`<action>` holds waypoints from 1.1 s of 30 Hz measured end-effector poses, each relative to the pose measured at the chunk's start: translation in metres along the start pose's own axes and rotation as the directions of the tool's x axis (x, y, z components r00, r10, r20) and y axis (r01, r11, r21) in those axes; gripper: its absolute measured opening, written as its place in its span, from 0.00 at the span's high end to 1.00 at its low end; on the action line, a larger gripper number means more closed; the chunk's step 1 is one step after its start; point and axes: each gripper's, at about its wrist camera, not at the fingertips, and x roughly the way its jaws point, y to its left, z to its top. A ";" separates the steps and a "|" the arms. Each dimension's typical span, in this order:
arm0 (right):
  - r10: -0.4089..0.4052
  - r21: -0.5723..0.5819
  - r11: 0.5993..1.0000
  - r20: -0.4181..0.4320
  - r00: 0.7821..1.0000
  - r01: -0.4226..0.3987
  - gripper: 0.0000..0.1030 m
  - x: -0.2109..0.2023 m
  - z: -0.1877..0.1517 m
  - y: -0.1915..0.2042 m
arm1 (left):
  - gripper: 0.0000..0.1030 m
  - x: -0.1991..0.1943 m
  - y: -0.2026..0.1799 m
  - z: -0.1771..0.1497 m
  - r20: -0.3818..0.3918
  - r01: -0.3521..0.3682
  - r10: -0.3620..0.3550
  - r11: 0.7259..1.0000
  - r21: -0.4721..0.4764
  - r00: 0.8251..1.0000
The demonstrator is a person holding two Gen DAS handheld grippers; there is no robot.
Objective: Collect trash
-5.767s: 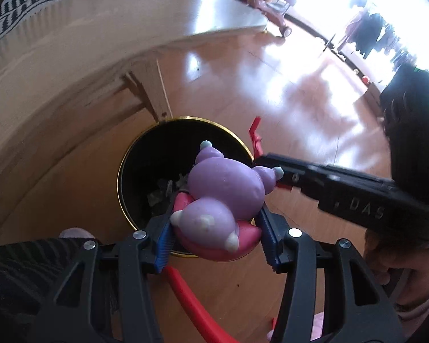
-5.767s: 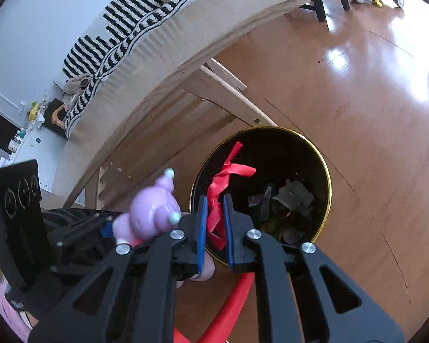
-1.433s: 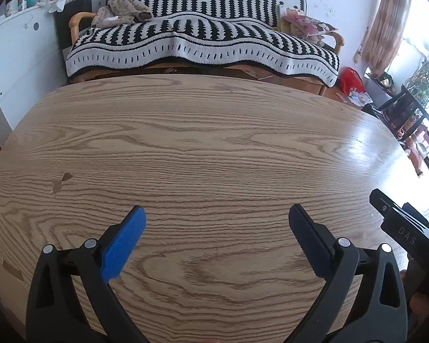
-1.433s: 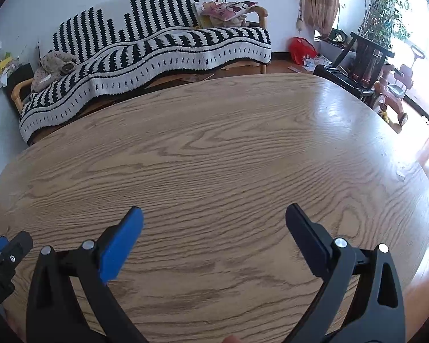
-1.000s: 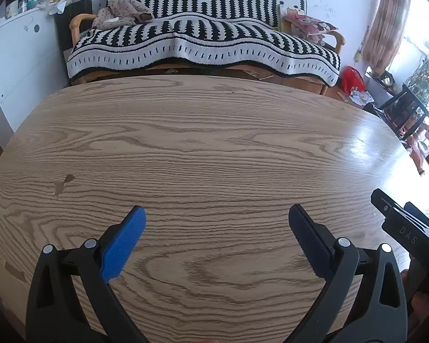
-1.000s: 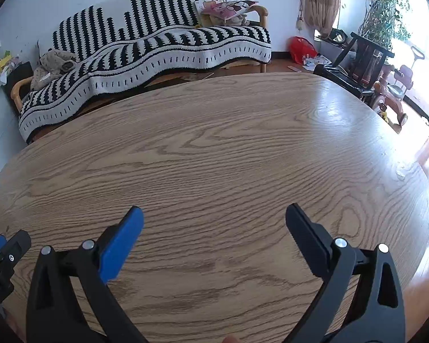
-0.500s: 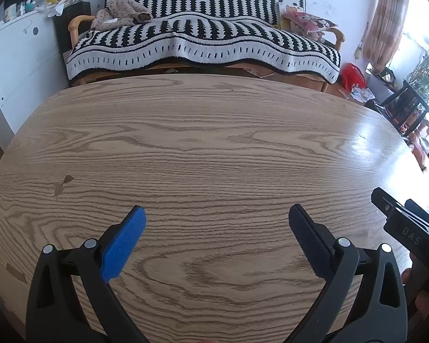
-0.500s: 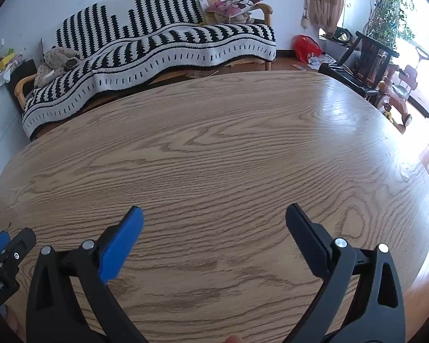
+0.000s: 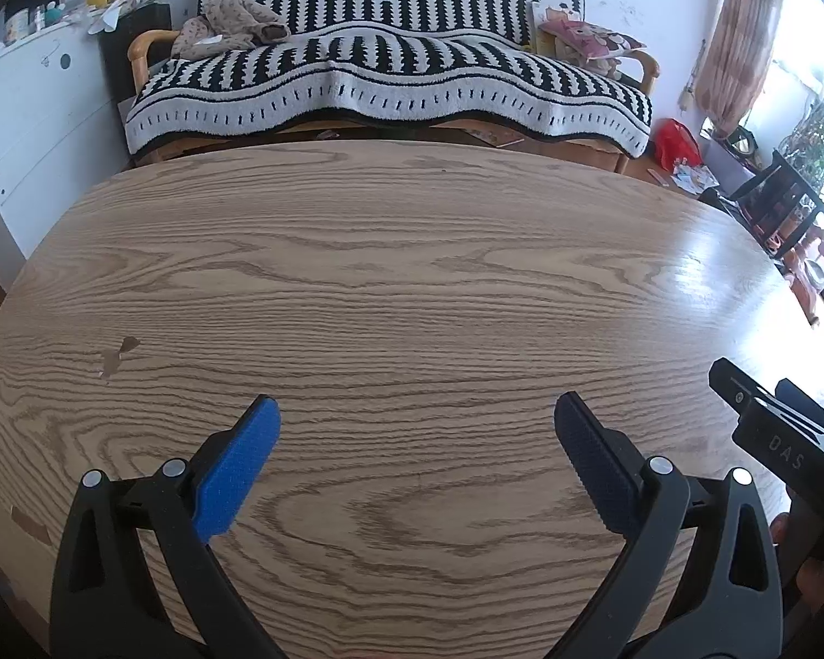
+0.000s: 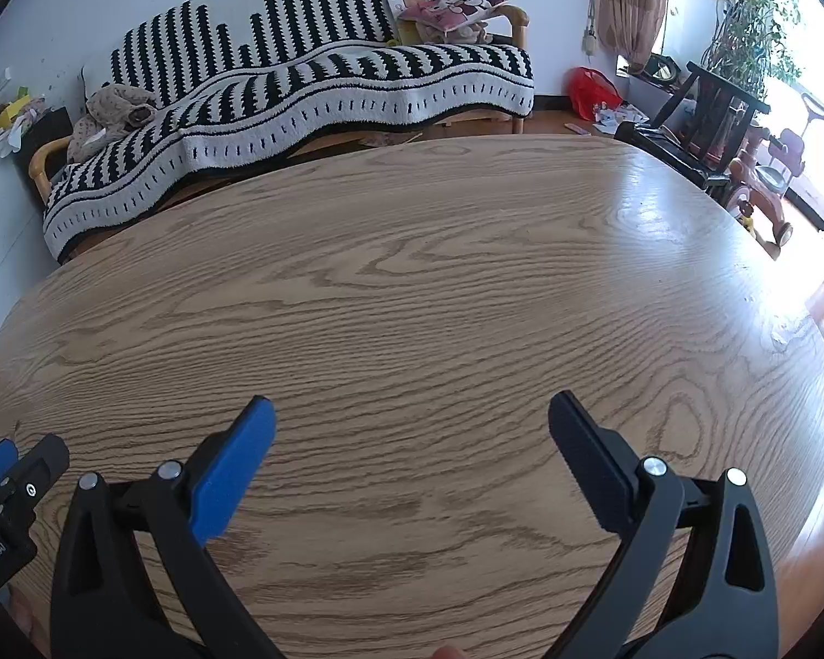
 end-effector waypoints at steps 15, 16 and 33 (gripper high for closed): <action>0.016 -0.044 0.999 -0.025 1.000 -0.017 0.07 0.004 -0.002 0.002 | 0.06 0.001 0.001 -0.001 0.001 0.073 -0.073 0.997 -0.036 0.997; 0.019 -0.050 0.999 -0.029 0.999 -0.020 0.07 0.005 -0.002 0.003 | 0.06 0.002 0.003 -0.001 0.002 0.087 -0.087 0.995 -0.044 0.996; 0.000 -0.124 0.992 -0.071 0.998 -0.008 0.07 0.023 -0.003 0.009 | 0.06 0.011 0.002 -0.003 0.050 -0.048 0.048 0.999 0.005 0.998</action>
